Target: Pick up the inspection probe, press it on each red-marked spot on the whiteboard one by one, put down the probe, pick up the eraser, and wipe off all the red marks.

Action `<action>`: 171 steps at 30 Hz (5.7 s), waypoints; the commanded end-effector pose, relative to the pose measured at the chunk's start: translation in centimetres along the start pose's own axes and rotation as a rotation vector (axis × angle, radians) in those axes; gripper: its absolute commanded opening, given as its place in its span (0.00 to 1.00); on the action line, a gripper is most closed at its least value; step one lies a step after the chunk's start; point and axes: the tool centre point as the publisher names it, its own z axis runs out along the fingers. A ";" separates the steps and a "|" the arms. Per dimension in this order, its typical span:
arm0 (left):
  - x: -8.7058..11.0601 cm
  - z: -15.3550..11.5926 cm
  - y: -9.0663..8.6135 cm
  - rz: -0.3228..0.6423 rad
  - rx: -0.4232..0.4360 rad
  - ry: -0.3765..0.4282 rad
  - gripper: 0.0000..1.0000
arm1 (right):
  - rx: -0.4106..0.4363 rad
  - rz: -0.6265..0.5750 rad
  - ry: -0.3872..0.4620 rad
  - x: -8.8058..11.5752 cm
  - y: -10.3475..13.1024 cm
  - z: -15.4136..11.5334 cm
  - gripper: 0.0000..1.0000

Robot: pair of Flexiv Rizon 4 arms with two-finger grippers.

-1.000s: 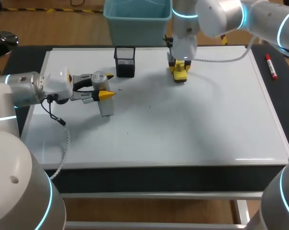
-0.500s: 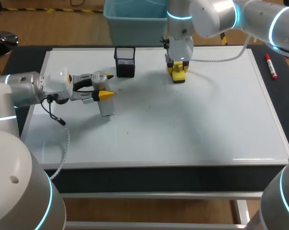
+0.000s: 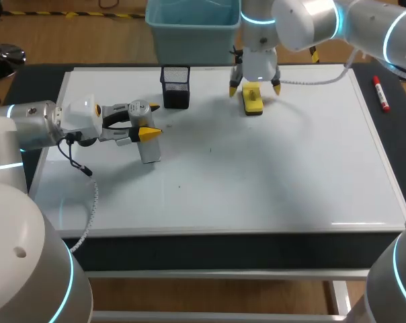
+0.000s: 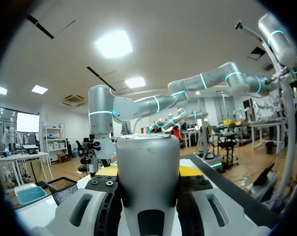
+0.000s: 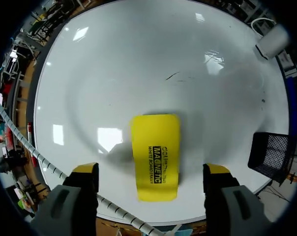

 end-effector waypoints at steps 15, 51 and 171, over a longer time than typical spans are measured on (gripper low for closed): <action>0.1 0.0 -0.1 0.002 0.000 -0.003 0.00 | -0.044 0.362 -0.307 4.9 0.0 -7.3 1.00; 0.1 0.0 -0.1 0.002 0.000 -0.003 0.00 | -0.291 0.725 -0.541 10.8 -0.3 -15.2 1.00; -21.4 7.9 -1.0 0.026 -0.031 0.213 0.00 | -0.291 0.725 -0.541 10.8 -0.3 -15.2 1.00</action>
